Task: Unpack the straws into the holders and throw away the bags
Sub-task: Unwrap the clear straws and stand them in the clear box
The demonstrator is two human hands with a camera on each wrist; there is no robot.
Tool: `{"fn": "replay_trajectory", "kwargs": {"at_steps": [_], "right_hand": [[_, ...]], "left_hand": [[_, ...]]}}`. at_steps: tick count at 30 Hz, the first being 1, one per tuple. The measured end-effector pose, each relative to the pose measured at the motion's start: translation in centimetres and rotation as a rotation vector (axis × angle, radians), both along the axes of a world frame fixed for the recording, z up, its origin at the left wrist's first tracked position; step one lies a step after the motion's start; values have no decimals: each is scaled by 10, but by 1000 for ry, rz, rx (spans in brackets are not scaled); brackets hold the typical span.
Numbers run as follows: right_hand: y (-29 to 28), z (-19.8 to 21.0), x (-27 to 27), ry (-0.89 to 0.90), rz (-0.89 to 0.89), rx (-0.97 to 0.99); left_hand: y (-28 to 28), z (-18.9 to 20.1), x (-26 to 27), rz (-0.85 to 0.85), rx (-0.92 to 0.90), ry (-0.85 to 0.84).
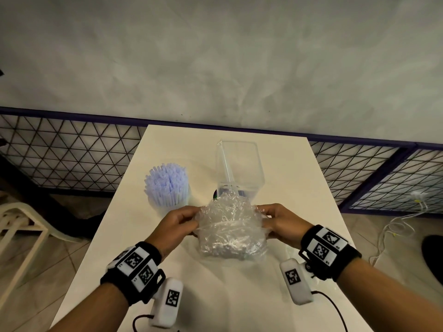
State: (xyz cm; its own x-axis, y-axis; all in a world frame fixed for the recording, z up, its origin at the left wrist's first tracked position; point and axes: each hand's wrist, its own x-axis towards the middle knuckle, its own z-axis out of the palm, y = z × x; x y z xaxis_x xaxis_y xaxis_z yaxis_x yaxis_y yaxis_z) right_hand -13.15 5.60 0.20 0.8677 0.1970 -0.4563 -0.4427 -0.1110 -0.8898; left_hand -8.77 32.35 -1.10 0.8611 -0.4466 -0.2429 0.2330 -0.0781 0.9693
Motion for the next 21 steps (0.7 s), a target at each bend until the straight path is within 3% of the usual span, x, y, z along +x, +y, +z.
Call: {"fn": "replay_trajectory", "kwargs": {"at_steps": [3,5,7,9,11,14,18,21], "right_hand": [[2,-2,0,-45,-110,-17],[2,-5,-1,-132,-241,-26],[4,-3,-4,-240,-326,-41],[5,0,-8,-323,-355,-98],[4,8,-14,-386,-307,-110],[-6,15,-25,-468,-59,-133],[-12,20,-36,-468,139,-375],[-14,22,-33,-650,141,-594]], "left_hand": [[2,1,0,-22,-65,29],[6,5,0,-144,-97,25],[9,7,-3,-266,-16,-48],[7,9,-6,-283,132,-166],[4,11,-10,-198,177,-273],[0,15,-14,-36,151,-323],[-2,17,-19,-40,160,-387],[0,18,-13,-94,158,-383]]}}
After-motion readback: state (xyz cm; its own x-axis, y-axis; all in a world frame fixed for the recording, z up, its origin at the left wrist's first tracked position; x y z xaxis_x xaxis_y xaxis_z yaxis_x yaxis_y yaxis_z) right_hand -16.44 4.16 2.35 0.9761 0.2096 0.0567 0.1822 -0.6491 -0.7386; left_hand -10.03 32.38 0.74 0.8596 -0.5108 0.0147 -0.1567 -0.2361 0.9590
